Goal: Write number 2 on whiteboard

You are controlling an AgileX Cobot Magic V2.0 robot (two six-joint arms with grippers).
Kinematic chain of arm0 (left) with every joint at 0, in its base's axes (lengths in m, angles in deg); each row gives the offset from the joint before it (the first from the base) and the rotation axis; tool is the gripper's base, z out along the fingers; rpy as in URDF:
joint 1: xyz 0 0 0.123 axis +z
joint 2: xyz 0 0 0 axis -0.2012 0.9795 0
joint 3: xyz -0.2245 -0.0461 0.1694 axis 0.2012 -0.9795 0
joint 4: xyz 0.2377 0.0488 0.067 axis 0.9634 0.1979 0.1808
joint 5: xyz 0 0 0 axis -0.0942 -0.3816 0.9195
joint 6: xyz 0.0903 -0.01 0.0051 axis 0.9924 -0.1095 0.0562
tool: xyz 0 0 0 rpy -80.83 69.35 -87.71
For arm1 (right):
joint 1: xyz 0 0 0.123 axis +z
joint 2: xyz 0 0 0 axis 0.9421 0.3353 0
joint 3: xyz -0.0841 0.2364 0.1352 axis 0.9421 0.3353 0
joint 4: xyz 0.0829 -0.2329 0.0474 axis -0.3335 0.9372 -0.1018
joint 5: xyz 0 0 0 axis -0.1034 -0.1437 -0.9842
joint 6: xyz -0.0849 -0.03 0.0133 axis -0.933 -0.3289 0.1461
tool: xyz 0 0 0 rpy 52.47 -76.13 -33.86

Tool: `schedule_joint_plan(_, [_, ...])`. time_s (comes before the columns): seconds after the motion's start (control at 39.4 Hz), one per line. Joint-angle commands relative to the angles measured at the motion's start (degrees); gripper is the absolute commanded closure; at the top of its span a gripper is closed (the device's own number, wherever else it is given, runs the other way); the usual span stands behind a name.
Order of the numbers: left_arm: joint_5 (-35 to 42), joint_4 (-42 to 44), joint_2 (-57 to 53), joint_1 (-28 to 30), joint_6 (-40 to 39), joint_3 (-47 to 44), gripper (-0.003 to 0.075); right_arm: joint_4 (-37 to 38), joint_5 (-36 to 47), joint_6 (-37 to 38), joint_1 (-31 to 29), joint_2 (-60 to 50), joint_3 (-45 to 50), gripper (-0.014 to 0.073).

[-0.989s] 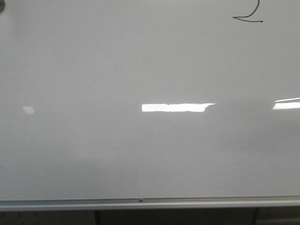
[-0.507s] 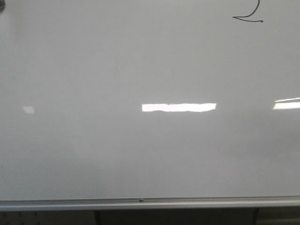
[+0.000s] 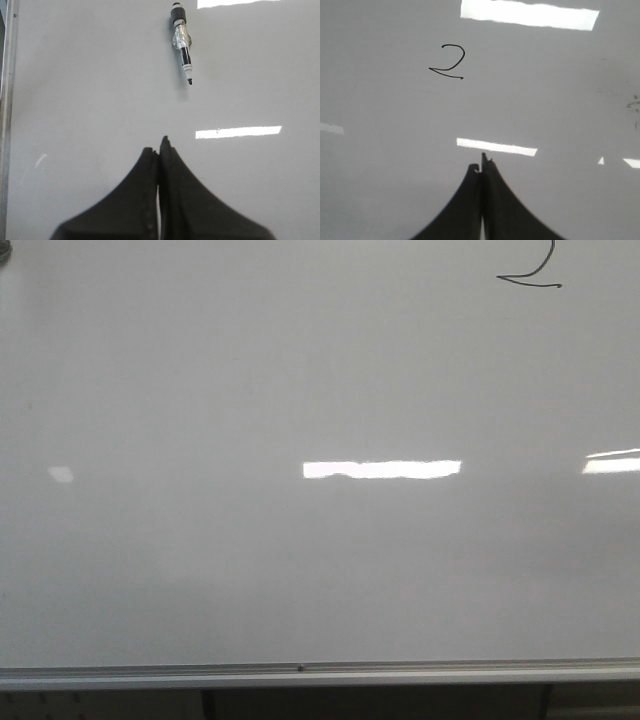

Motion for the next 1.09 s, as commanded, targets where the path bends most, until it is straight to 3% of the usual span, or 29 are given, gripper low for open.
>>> schedule_joint_plan(0.0, [4.8,0.0,-1.1,0.1,-0.7,-1.2,0.0740,0.1,5.0,2.0,-0.7,-0.9,0.0,0.0662])
schedule_joint_plan(0.23, [4.8,0.0,-1.1,0.1,-0.7,-1.2,0.0740,-3.0,4.5,2.9,-2.7,-0.9,0.0,0.0662])
schedule_joint_plan(0.38, [4.8,0.0,-1.1,0.1,-0.7,-1.2,0.0740,-3.0,1.2,2.9,-2.6,-0.9,0.0,0.0662])
schedule_joint_plan(1.07, [4.8,0.0,-1.1,0.1,-0.7,-1.2,0.0740,-3.0,1.6,3.2,-2.6,-0.9,0.0,0.0662])
